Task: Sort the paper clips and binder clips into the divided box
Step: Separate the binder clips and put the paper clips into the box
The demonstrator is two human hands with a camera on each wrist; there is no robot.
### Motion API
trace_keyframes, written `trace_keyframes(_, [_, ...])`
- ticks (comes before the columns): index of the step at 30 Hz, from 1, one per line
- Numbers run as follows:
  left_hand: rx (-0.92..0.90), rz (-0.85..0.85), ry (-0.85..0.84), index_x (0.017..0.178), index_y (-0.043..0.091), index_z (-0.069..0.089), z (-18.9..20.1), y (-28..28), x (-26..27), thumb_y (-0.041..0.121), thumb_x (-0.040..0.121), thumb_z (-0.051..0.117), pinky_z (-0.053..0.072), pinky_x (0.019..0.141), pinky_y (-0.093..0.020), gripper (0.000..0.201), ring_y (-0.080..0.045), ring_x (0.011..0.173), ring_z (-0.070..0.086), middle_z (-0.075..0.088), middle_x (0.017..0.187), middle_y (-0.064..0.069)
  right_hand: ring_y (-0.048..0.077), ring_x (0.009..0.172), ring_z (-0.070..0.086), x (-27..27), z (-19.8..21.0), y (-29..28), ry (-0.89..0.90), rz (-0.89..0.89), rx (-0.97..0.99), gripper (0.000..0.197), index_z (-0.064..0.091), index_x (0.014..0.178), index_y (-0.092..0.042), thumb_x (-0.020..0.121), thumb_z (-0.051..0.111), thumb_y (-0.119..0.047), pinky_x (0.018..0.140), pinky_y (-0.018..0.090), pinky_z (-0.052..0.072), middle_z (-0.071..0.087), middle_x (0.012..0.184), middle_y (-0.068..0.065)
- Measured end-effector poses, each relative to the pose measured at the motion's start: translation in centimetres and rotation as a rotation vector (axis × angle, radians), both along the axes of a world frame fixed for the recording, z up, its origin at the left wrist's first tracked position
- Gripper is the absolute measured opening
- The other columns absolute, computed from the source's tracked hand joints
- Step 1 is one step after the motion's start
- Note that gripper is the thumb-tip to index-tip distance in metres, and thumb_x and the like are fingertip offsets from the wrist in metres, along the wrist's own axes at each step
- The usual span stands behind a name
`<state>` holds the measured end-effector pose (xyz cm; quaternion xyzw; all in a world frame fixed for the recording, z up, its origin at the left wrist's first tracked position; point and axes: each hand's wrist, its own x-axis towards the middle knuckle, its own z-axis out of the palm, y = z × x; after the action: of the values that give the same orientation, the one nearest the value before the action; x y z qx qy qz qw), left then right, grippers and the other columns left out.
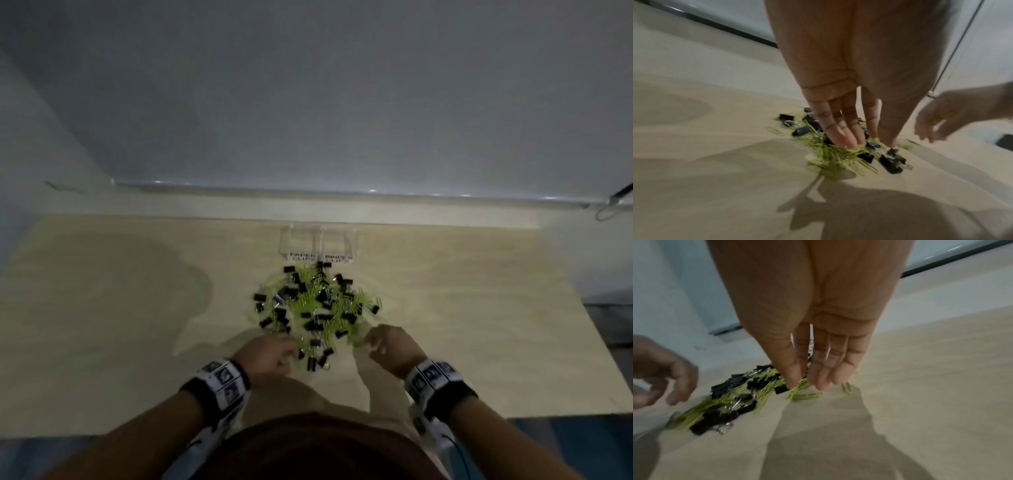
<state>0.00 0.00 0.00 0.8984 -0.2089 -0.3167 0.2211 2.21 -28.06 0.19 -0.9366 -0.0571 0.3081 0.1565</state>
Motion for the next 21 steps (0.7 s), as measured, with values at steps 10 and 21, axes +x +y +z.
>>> trace_keyframes(10, [0.186,-0.137,-0.093,0.116,0.009,0.051,-2.3,-5.3,1.1,0.037,0.087,0.060,0.047,0.083,-0.040,0.041,-0.029,0.107,0.052,0.047,0.121,-0.009,0.028,0.096,0.058,0.3,-2.3,5.8,0.007,0.266,0.065,0.022,0.064,0.101,-0.019,0.082,0.056,-0.027,0.079,0.037,0.051,0.059,0.108,0.005])
trace_keyframes(21, [0.126,-0.116,-0.192,0.124,0.011,0.050,-3.7,-1.6,1.5,0.012,0.088,0.045,0.046,0.087,-0.035,0.036,-0.024,0.109,0.047,0.046,0.126,-0.008,0.030,0.094,0.056,0.2,-3.6,6.2,-0.089,0.349,0.097,0.020,0.066,0.099,-0.010,0.083,0.057,-0.019,0.075,0.037,0.051,0.055,0.105,0.009])
